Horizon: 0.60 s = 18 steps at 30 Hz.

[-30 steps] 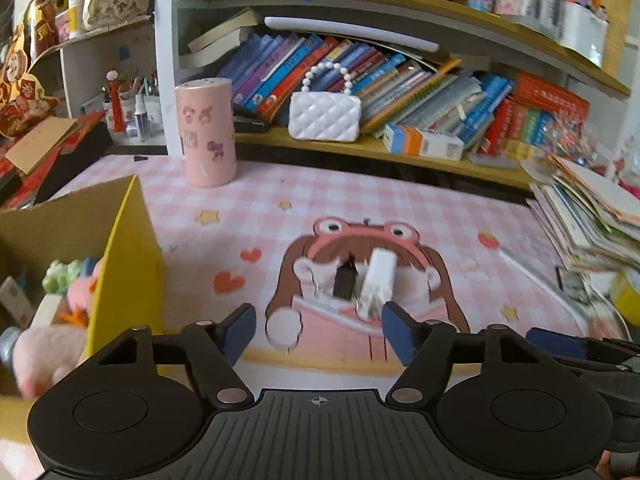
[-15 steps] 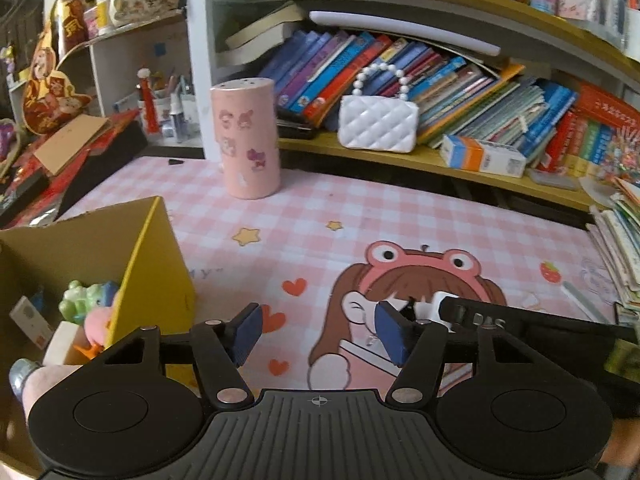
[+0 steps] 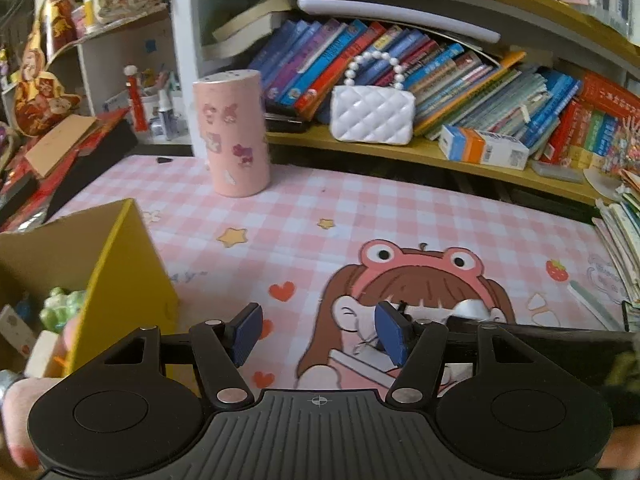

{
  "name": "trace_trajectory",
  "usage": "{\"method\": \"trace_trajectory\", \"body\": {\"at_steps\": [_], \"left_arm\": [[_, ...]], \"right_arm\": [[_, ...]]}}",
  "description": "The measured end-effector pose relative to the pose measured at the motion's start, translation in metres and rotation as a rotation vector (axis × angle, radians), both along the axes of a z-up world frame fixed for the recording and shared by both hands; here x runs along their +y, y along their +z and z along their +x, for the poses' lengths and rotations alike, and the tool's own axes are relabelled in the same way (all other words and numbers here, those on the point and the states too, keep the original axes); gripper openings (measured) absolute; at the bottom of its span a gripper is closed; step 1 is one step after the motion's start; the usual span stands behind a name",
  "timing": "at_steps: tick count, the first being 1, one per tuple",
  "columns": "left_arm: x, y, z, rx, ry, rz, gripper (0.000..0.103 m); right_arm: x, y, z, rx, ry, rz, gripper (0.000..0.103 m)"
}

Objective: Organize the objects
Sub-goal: 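Grasp the black binder clip with the left gripper while the right grasps the white charger, then lift the binder clip and white charger and carry them over the yellow box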

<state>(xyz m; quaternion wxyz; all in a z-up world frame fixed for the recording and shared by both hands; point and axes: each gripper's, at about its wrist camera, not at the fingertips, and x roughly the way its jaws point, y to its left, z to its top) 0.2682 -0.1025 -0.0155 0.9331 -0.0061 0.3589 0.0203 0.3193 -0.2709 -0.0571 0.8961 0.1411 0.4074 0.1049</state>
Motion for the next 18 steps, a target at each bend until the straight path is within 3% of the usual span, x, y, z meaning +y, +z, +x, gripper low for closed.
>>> {"method": "trace_trajectory", "body": {"at_steps": [6, 13, 15, 16, 18], "left_arm": [[-0.024, -0.023, 0.016, 0.051, -0.082, 0.029, 0.065], [-0.036, -0.052, 0.028, 0.084, -0.114, 0.073, 0.062], [-0.039, -0.057, 0.029, 0.084, -0.131, 0.083, 0.052], [-0.040, -0.059, 0.029, 0.093, -0.141, 0.089, 0.039], [-0.040, -0.061, 0.028, 0.100, -0.145, 0.088, 0.039]], "right_arm": [[-0.031, 0.020, -0.024, -0.072, -0.064, -0.034, 0.024], [-0.033, 0.026, -0.049, -0.061, -0.034, -0.020, 0.024], [-0.030, 0.025, -0.055, -0.051, -0.023, -0.028, 0.024], [-0.029, 0.025, -0.057, -0.047, -0.019, -0.031, 0.024], [-0.025, 0.024, -0.062, -0.040, -0.014, -0.043, 0.024]]}}
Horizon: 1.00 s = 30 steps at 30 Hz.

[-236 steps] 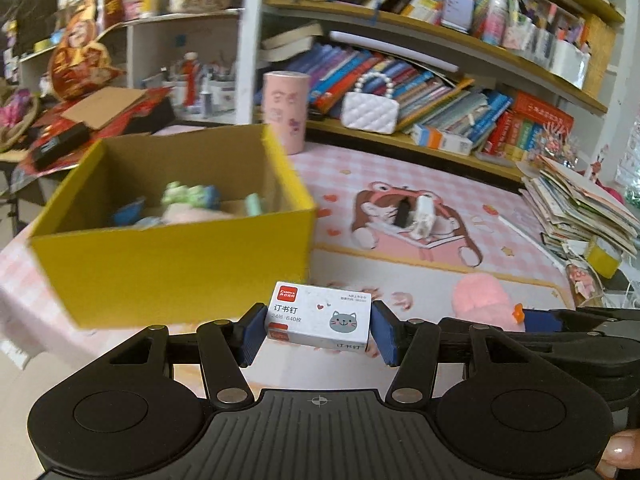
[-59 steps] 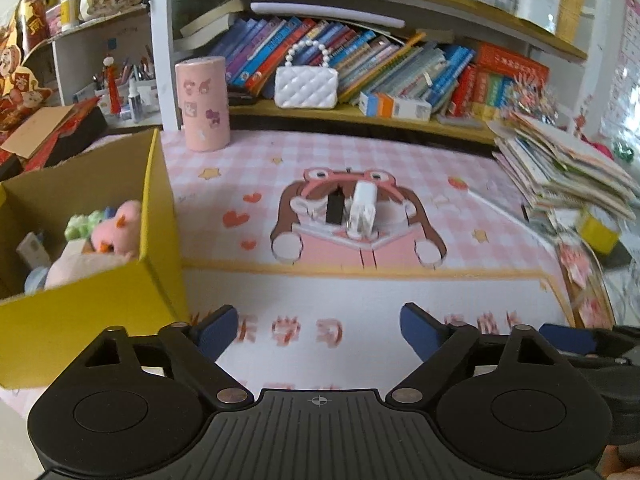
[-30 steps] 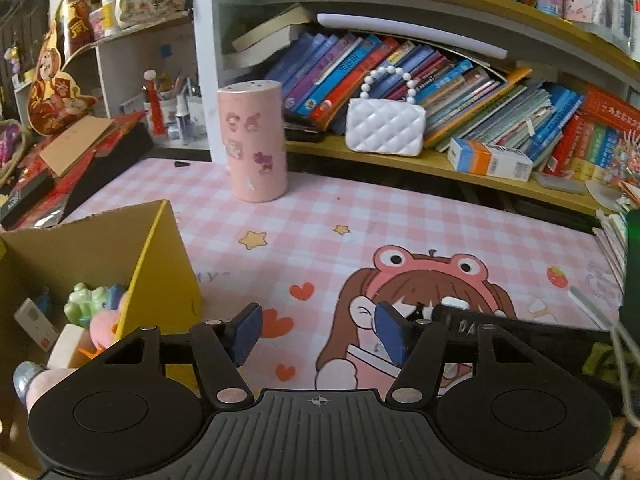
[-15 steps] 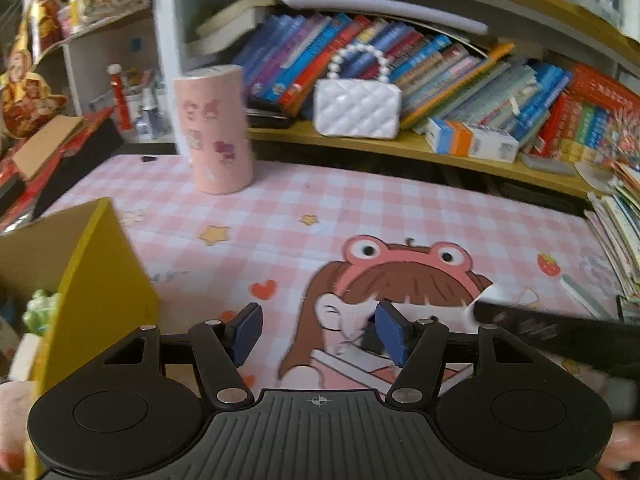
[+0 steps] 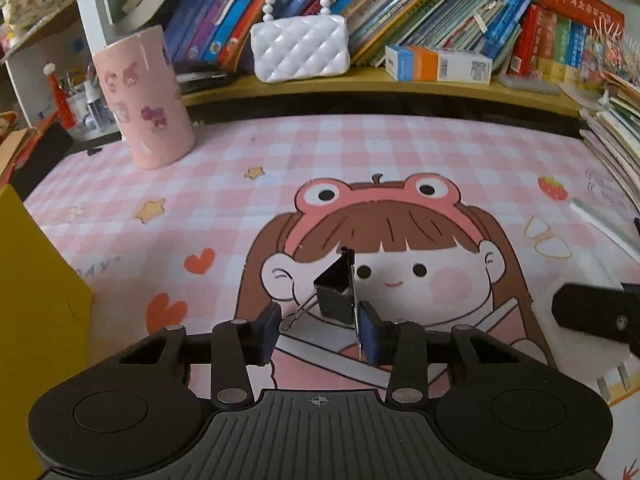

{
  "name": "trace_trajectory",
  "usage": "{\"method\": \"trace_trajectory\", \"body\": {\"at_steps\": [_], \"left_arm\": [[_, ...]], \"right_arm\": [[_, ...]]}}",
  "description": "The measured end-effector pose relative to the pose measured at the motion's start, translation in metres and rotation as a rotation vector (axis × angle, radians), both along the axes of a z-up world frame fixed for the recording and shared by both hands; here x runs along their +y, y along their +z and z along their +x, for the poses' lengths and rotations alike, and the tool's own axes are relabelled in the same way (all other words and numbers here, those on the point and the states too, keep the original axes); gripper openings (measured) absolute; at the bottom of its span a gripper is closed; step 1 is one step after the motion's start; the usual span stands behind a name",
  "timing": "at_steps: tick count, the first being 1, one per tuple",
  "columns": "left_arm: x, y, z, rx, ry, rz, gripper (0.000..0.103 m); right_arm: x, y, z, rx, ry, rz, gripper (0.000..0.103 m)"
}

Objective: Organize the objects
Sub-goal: 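Lift the binder clip and white charger and carry them over the yellow box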

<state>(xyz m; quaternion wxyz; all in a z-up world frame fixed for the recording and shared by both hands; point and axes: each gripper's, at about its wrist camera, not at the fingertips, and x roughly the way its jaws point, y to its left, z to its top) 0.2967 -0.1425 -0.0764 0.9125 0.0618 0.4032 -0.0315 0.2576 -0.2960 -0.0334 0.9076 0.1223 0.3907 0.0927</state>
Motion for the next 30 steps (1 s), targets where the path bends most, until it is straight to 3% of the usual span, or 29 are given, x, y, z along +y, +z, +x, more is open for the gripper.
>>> {"method": "trace_trajectory", "body": {"at_steps": [8, 17, 24, 30], "left_arm": [[0.018, 0.027, -0.026, -0.038, 0.013, -0.096, 0.038], [0.045, 0.064, -0.102, -0.072, -0.042, -0.193, 0.039], [0.081, 0.071, -0.154, -0.076, -0.047, -0.213, 0.039], [0.122, 0.068, -0.202, -0.060, -0.005, -0.226, 0.039]], "right_arm": [[0.012, 0.007, -0.018, -0.014, 0.010, -0.039, 0.024], [0.032, 0.020, -0.064, -0.021, 0.030, -0.090, 0.025], [0.063, 0.022, -0.107, 0.003, 0.033, -0.103, 0.024], [0.112, 0.020, -0.155, 0.003, 0.110, -0.127, 0.024]]}}
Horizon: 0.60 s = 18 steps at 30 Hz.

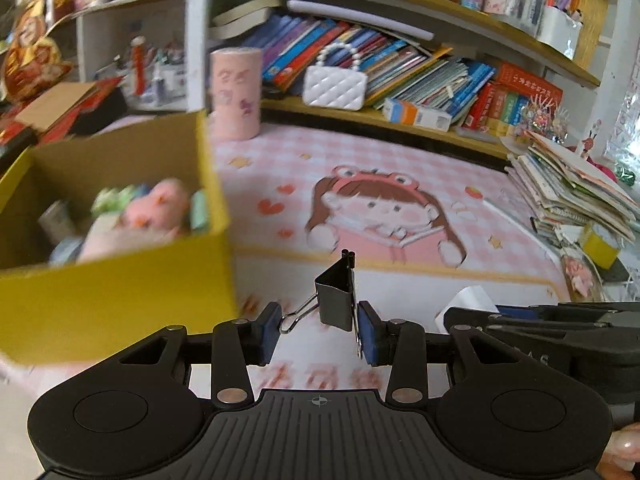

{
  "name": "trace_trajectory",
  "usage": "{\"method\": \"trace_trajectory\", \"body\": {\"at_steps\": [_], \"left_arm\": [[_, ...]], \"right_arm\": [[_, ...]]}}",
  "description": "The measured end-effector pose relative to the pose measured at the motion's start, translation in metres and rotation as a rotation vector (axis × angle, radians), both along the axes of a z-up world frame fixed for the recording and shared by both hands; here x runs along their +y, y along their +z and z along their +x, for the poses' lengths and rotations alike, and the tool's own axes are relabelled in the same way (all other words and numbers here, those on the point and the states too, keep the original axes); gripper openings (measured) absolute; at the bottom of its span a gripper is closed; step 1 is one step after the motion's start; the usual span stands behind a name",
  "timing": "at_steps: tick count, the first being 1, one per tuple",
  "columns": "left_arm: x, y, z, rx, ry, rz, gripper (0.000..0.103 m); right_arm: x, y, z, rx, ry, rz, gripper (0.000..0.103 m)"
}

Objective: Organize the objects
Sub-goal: 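Lift the binder clip and white charger and carry them over the yellow box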

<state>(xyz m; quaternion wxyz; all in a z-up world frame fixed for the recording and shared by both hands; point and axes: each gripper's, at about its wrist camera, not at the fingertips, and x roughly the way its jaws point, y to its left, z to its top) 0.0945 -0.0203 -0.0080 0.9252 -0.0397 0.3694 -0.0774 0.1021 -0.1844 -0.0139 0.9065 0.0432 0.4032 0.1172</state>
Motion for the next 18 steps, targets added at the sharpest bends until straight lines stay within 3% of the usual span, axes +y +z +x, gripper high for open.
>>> {"method": "trace_trajectory", "body": {"at_steps": [5, 18], "left_arm": [[0.039, -0.005, -0.040, 0.026, 0.055, -0.011, 0.039], [0.131, 0.007, -0.122, -0.009, 0.207, -0.008, 0.039]], "right_arm": [[0.047, -0.006, -0.037, 0.023, 0.083, -0.015, 0.025], [0.141, 0.003, -0.100, -0.017, 0.212, -0.011, 0.025]]}}
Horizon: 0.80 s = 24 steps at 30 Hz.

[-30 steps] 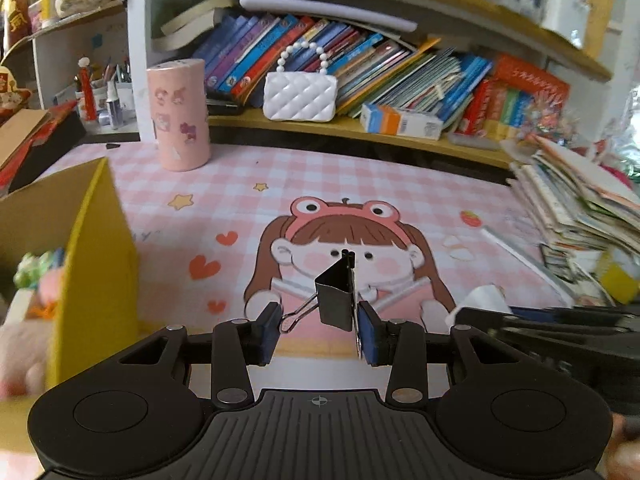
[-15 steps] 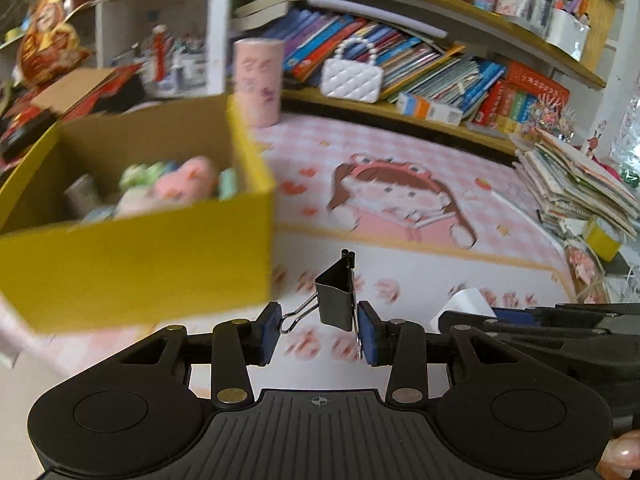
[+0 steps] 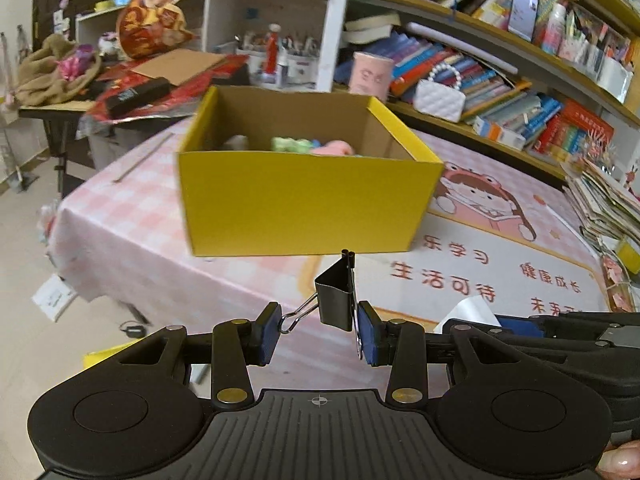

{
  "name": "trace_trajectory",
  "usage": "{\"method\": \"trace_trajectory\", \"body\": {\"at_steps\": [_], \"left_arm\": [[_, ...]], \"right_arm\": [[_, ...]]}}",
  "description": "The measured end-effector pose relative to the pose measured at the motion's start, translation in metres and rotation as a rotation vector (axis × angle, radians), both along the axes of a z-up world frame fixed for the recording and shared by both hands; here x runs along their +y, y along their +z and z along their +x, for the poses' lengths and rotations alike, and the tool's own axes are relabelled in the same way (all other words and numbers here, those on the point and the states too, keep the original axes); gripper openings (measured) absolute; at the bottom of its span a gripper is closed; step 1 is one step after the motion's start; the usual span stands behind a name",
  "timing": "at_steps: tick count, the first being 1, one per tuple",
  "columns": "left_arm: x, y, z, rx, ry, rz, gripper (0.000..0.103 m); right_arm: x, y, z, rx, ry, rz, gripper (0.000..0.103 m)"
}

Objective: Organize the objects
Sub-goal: 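Lift the binder clip and white charger and carry them over the yellow box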

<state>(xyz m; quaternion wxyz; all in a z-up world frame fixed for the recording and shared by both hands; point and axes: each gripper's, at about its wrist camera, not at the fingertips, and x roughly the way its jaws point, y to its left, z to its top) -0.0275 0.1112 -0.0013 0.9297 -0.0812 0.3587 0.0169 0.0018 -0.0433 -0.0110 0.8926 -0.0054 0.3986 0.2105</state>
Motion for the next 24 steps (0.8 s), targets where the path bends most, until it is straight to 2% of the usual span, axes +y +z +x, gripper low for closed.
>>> {"method": "trace_trajectory", "body": {"at_steps": [15, 20, 24], "left_arm": [[0.046, 0.020, -0.029, -0.096, -0.017, 0.009, 0.039], [0.053, 0.031, -0.017, -0.142, -0.011, 0.010, 0.039], [0.058, 0.046, 0.007, -0.196, 0.005, 0.041, 0.039]], "right_arm": [[0.045, 0.015, -0.028, -0.043, -0.012, -0.015, 0.025], [0.050, 0.022, -0.015, -0.073, -0.015, -0.018, 0.024], [0.050, 0.039, 0.011, -0.137, -0.033, 0.009, 0.024]]}}
